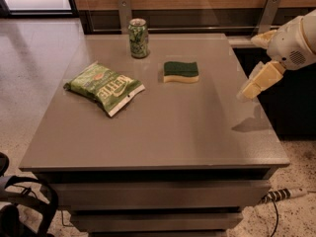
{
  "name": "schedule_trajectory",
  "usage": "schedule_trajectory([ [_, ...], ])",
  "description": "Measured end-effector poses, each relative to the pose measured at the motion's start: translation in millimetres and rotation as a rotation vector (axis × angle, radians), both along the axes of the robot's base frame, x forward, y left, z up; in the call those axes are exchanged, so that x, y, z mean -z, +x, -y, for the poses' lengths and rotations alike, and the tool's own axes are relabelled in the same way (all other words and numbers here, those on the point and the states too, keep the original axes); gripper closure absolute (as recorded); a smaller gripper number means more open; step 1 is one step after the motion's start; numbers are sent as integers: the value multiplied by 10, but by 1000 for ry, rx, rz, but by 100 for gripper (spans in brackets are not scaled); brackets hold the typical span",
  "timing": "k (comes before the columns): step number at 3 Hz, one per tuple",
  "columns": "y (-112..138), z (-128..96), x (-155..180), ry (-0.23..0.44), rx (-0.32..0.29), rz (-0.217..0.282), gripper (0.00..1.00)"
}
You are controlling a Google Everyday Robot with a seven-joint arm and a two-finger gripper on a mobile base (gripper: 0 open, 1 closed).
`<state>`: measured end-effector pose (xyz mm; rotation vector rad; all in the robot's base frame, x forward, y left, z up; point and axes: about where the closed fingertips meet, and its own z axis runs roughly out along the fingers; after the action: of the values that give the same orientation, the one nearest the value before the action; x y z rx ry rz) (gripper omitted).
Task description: Pick sponge
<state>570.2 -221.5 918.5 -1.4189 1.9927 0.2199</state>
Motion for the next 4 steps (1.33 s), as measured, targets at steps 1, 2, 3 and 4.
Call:
schedule_trajectory([
  [1, 215, -8, 304, 123, 3, 13, 0],
  [2, 437, -72, 513, 256, -8, 27, 0],
  [3, 617, -214, 651, 327, -9, 24, 0],
  [4, 610, -250, 659, 327, -6, 27, 0],
])
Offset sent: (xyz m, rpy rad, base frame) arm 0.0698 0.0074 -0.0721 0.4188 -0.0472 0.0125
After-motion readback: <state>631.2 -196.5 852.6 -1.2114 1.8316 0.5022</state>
